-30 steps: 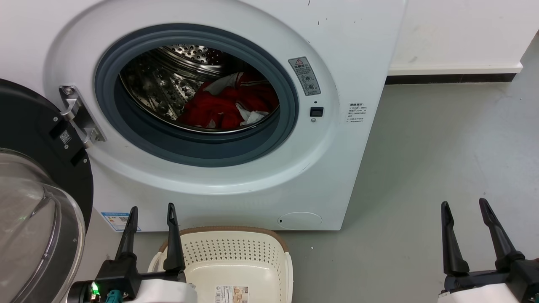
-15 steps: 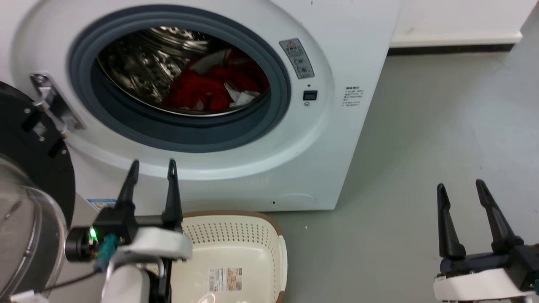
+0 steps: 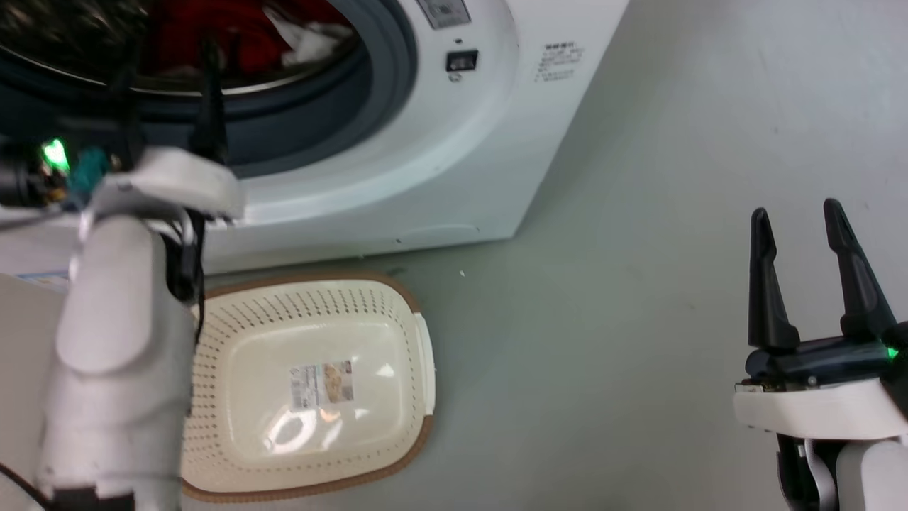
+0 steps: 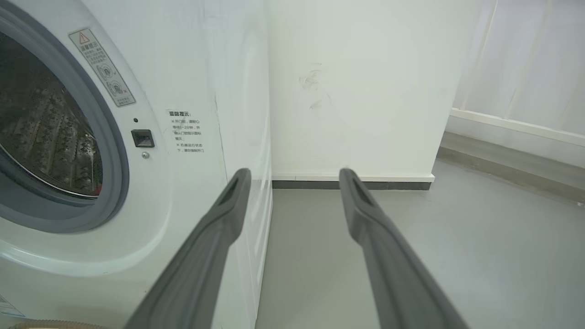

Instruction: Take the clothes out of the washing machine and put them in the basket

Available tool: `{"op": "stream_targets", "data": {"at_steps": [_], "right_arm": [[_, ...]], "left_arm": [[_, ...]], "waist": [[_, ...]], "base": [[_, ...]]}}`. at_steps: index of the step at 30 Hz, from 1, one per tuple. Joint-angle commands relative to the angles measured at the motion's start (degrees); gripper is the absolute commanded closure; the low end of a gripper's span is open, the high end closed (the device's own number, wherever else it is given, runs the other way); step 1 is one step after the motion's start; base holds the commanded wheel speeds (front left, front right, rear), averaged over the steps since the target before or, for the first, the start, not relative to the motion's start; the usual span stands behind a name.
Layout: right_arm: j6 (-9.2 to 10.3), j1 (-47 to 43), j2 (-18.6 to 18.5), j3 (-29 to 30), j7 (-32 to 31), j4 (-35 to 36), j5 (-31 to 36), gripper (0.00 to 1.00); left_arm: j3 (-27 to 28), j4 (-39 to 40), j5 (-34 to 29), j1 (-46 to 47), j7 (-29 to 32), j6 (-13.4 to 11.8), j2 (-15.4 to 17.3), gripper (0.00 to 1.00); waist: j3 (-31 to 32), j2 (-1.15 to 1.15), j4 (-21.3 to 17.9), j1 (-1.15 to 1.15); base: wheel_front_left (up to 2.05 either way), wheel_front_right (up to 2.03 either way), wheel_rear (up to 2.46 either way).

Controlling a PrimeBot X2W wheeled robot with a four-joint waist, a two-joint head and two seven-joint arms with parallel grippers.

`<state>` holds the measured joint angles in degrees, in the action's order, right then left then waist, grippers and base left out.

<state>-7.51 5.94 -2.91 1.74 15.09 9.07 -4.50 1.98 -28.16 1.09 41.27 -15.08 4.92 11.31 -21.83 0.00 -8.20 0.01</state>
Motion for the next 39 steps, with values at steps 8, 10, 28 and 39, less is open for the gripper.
{"op": "stream_targets", "data": {"at_steps": [8,10,28,39], "right_arm": [[0.04,5.21,0.06,0.31,0.12,1.74,-3.79,0.00],[0.04,6.02,0.06,0.40,0.12,2.14,-4.62,0.00],[0.04,9.85,0.05,-0.05,0.12,4.79,-10.43,0.00],[0.04,9.71,0.06,-0.64,0.12,5.33,-13.78,0.00]], "left_arm": [[-1.18,-14.42,-2.48,21.04,0.39,0.52,6.59,0.00],[-1.63,-17.80,-2.97,26.27,2.22,0.54,8.21,0.00],[-7.74,-35.36,-6.07,63.39,39.50,1.93,13.19,0.00],[-11.14,-38.44,-8.45,67.69,52.95,1.88,16.65,0.00]], "waist": [[-14.94,0.00,-7.20,-0.01],[-16.92,0.00,-7.86,-0.01],[-29.97,0.00,-11.32,-0.01],[-34.27,0.00,-14.62,-0.01]], "base": [[0.00,0.00,0.00],[0.00,0.00,0.00],[0.00,0.00,0.00],[0.00,0.00,0.00]]}}
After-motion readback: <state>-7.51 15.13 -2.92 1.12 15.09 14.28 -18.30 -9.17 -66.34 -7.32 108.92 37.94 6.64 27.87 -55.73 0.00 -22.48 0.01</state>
